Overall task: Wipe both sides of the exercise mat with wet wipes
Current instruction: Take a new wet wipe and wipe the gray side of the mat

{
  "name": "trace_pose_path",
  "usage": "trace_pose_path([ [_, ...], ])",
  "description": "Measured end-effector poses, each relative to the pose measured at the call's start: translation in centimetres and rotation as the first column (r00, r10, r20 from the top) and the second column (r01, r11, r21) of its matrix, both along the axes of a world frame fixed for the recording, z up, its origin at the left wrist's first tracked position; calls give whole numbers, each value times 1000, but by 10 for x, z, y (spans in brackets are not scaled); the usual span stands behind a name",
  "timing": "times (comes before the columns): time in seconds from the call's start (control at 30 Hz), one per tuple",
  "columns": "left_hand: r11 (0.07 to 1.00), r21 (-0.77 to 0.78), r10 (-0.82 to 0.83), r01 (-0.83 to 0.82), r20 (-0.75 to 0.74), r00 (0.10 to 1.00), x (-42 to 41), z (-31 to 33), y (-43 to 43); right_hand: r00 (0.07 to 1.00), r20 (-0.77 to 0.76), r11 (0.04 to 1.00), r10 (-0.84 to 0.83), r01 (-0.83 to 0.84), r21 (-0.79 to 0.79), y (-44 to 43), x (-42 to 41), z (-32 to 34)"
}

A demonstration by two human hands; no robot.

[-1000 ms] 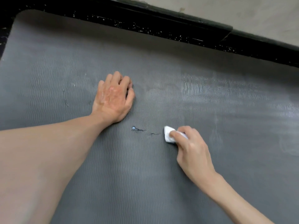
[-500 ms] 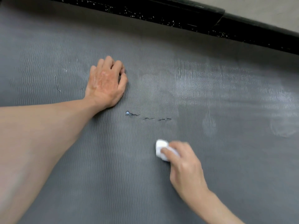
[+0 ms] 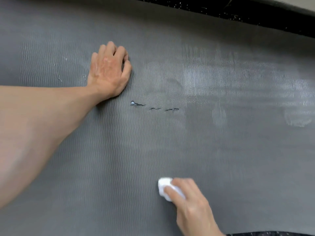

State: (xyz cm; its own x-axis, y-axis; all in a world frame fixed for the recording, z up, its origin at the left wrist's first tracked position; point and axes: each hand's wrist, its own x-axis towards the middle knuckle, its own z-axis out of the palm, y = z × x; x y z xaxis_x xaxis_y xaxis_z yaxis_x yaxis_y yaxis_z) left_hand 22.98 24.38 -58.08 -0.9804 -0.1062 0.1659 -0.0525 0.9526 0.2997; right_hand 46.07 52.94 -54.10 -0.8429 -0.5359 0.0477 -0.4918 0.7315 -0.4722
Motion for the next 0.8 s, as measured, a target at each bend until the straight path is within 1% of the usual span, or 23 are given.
trace_pose_path([
  [0.07, 1000, 0, 0, 0, -6, 1000, 0, -1, 0, 997, 43, 998, 64, -64, -4, 3, 0, 3],
  [0.1, 1000, 0, 0, 0, -7, 1000, 1, -1, 0, 997, 52, 998, 56, -56, 4, 1, -9, 2],
  [0.23, 1000, -7, 9, -9, -12, 1000, 4, -2, 0, 993, 15, 992, -115, 114, 50, -11, -42, -2],
  [0.3, 1000, -7, 17, -17, -12, 1000, 3, -1, 0, 995, 20, 994, -101, 101, 35, -9, -18, -2],
  [0.43, 999, -32, 23, -24, -14, 1000, 3, -3, -1, 994, 106, 997, 30, -37, 63, 12, 58, 8],
  [0.5, 999, -47, 24, -24, -14, 1000, 3, -4, 0, 990, 129, 993, 60, -72, 95, 15, 60, 9],
  [0.57, 999, -38, 31, -31, -8, 999, 2, -4, 2, 992, 122, 993, 37, -50, 105, 13, 44, 6],
  [0.67, 999, -32, 35, -35, -6, 999, 1, -4, 1, 989, 101, 991, -107, 97, 95, 7, 31, 1],
  [0.7, 999, -29, 34, -34, -9, 999, 0, -4, 1, 988, 100, 991, -118, 110, 82, 8, 38, 0],
  [0.8, 999, -27, 37, -37, -15, 999, 0, -4, 0, 992, 122, 997, -39, 30, 78, 19, 77, 0],
])
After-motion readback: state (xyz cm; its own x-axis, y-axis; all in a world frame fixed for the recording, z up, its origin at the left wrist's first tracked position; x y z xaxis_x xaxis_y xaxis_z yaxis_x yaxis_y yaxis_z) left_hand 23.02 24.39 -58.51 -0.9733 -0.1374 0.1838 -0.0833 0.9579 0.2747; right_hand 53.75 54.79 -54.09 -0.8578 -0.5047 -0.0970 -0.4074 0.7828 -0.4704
